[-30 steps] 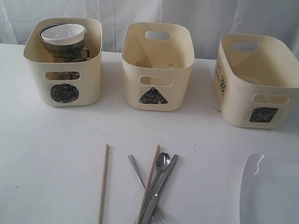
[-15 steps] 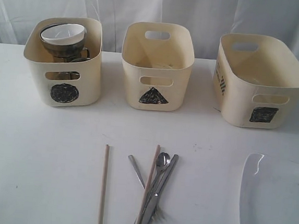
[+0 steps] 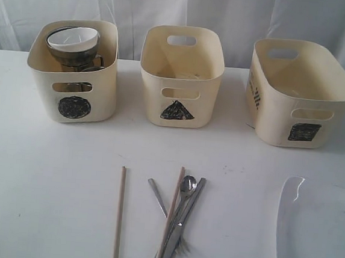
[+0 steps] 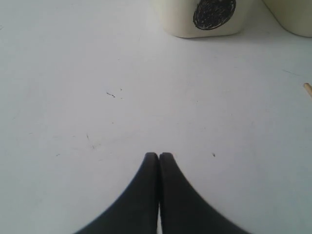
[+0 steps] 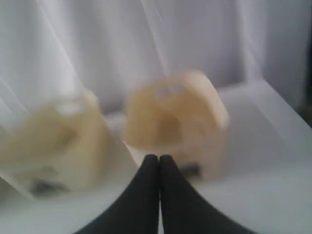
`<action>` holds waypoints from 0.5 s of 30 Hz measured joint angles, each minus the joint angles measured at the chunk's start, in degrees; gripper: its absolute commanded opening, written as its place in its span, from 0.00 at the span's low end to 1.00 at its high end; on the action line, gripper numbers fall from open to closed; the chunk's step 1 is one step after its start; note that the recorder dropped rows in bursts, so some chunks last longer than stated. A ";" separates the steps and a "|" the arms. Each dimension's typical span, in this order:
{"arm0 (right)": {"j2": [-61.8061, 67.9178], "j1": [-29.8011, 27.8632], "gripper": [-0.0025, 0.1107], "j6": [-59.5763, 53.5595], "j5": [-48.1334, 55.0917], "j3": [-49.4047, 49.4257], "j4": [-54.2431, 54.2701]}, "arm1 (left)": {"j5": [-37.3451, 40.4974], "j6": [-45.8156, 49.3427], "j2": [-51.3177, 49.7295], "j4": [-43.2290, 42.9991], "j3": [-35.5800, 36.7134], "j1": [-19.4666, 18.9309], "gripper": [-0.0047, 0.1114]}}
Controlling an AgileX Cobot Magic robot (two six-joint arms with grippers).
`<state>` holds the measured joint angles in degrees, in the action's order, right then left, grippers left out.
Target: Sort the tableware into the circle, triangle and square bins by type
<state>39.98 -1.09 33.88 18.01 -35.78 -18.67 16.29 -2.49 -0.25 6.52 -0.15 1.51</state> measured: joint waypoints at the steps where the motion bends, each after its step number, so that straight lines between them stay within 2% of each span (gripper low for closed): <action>1: 5.18 0.00 0.02 -3.40 5.58 -2.03 -0.76 | 0.00 0.00 0.00 0.00 0.00 0.00 0.04; 4: 17.39 0.00 0.02 -13.01 17.63 -8.00 0.11 | 0.00 0.00 0.00 0.00 0.00 0.00 0.04; 6: 22.31 0.00 0.02 -18.64 22.02 -12.07 3.66 | 0.00 0.00 0.00 0.00 0.00 0.00 0.04; 9: 26.85 0.53 0.02 -28.63 26.01 -18.72 17.28 | 0.00 0.00 0.00 0.00 0.00 0.00 0.04; 12: 29.99 3.55 0.02 -38.81 28.55 -23.31 34.28 | 0.00 0.00 0.00 0.00 0.00 0.00 0.04; 15: 33.86 8.32 0.02 -42.18 32.28 -24.79 39.73 | 0.00 0.00 0.00 0.00 0.00 0.00 0.04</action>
<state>73.84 7.23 -8.31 50.29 -60.57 21.05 16.29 -2.49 -0.25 6.52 -0.15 1.51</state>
